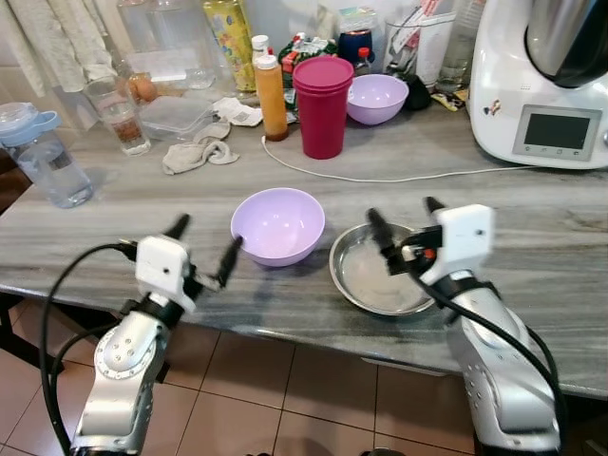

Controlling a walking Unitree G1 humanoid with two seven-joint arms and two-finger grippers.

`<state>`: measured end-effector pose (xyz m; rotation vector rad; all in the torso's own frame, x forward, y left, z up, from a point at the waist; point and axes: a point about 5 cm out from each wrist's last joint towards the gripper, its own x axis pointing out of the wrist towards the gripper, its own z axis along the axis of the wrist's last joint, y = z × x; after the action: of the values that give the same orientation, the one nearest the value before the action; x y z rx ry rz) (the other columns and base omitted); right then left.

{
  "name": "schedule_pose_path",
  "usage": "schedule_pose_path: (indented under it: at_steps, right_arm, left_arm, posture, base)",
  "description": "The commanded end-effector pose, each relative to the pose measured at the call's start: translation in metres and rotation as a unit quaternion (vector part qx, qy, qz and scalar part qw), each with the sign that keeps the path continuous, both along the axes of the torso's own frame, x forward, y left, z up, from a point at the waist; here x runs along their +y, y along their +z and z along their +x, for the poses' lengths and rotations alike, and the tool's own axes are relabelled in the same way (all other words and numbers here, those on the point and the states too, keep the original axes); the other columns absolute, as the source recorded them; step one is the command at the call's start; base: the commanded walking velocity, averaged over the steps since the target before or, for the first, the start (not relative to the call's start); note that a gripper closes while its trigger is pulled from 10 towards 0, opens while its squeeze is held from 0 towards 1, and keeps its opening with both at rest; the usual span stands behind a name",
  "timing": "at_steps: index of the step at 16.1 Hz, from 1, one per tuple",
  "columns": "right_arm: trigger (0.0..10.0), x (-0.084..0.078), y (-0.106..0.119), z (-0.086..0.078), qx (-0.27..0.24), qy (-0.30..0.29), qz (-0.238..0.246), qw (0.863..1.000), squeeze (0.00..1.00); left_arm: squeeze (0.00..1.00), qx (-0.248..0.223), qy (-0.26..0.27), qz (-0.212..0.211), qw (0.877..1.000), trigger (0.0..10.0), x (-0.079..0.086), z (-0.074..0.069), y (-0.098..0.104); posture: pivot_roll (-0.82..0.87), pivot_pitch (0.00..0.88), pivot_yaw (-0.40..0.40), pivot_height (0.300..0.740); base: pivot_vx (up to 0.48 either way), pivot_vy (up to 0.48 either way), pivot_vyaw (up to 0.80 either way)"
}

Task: Setting the table

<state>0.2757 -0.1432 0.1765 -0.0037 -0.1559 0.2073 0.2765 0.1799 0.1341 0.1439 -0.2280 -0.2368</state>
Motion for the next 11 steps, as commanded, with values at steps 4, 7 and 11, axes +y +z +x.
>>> schedule_pose_path:
  at_steps: [4, 7, 11]
  right_arm:
    - [10.0, -0.016, 0.000, -0.013, -0.010, -0.056, 0.004, 0.998, 0.00]
    - [10.0, -0.021, -0.003, -0.017, -0.006, -0.060, 0.004, 0.998, 0.00]
    - [10.0, -0.020, -0.007, -0.016, 0.000, -0.042, -0.004, 0.999, 0.00]
  left_arm:
    - [0.00, 0.002, 0.106, 0.013, 0.994, 10.0, 0.004, -0.001, -0.008]
    - [0.00, 0.007, 0.118, 0.031, 0.992, 10.0, 0.012, -0.008, -0.013]
    - [0.00, -0.004, 0.182, 0.060, 0.982, 10.0, 0.044, -0.028, -0.007]
  posture:
    - [-0.28, 0.047, 0.078, 0.740]
    - [-0.25, 0.052, 0.065, 0.740]
    - [-0.18, 0.066, 0.044, 0.740]
  base:
    - [0.000, 0.000, 0.00]
    - [0.000, 0.000, 0.00]
    - [0.000, 0.000, 0.00]
